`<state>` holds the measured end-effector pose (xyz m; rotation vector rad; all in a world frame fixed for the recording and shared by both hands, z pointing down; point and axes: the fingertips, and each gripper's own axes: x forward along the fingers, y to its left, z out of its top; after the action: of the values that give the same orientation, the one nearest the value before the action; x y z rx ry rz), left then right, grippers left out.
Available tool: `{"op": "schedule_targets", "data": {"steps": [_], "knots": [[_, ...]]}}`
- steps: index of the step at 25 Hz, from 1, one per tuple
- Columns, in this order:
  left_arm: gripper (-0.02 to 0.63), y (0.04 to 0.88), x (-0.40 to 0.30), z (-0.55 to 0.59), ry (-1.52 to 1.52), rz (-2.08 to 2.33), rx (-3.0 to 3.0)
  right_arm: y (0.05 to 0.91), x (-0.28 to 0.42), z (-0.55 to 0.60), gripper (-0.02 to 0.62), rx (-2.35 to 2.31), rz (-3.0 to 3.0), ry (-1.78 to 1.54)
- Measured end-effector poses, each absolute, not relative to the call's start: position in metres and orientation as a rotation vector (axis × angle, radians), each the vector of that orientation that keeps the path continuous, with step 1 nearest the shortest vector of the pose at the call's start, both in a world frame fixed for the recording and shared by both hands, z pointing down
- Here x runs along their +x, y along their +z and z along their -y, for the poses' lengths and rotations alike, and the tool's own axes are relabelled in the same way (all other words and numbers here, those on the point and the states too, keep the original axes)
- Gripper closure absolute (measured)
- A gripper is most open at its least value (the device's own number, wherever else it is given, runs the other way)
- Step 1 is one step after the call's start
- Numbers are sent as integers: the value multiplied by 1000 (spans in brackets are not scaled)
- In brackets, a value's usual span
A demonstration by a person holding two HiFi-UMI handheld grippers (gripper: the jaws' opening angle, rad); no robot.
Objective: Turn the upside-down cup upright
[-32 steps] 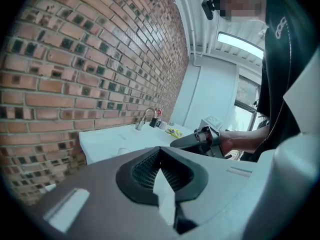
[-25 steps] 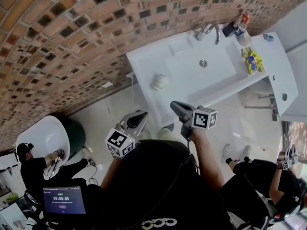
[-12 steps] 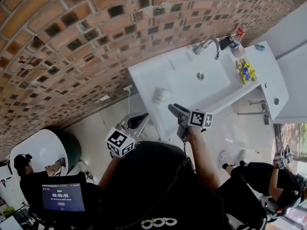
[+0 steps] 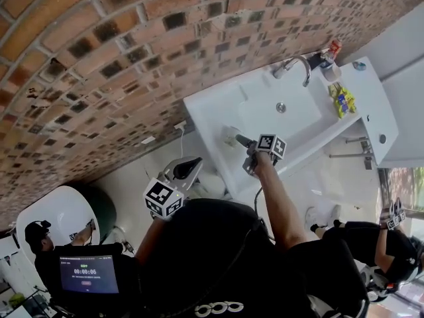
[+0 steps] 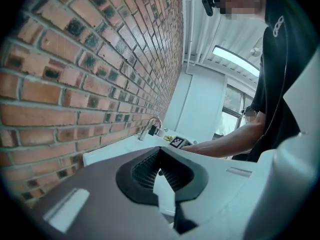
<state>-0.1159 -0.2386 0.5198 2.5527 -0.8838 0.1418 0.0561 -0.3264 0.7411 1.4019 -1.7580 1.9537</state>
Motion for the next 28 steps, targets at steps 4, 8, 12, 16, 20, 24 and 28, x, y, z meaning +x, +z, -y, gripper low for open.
{"op": "schedule_targets", "data": {"steps": [4, 8, 12, 16, 20, 24, 28], "knots": [[591, 519, -128, 241, 147, 886, 2549, 765, 53, 340, 227, 1430, 1668, 1995], [591, 524, -141, 240, 164, 895, 2531, 780, 53, 350, 225, 1446, 1584, 1968], [591, 525, -150, 240, 178, 906, 2521, 793, 50, 358, 224, 1436, 1543, 1997], [591, 527, -156, 241, 191, 923, 2513, 798, 40, 362, 224, 1369, 1551, 2000], [591, 526, -154, 240, 197, 924, 2510, 789, 31, 364, 261, 1320, 1649, 1963], [591, 527, -141, 236, 204, 905, 2518, 771, 32, 368, 373, 1303, 1784, 1834], [591, 527, -126, 230, 205, 890, 2525, 771, 37, 363, 396, 1266, 1805, 1826]]}}
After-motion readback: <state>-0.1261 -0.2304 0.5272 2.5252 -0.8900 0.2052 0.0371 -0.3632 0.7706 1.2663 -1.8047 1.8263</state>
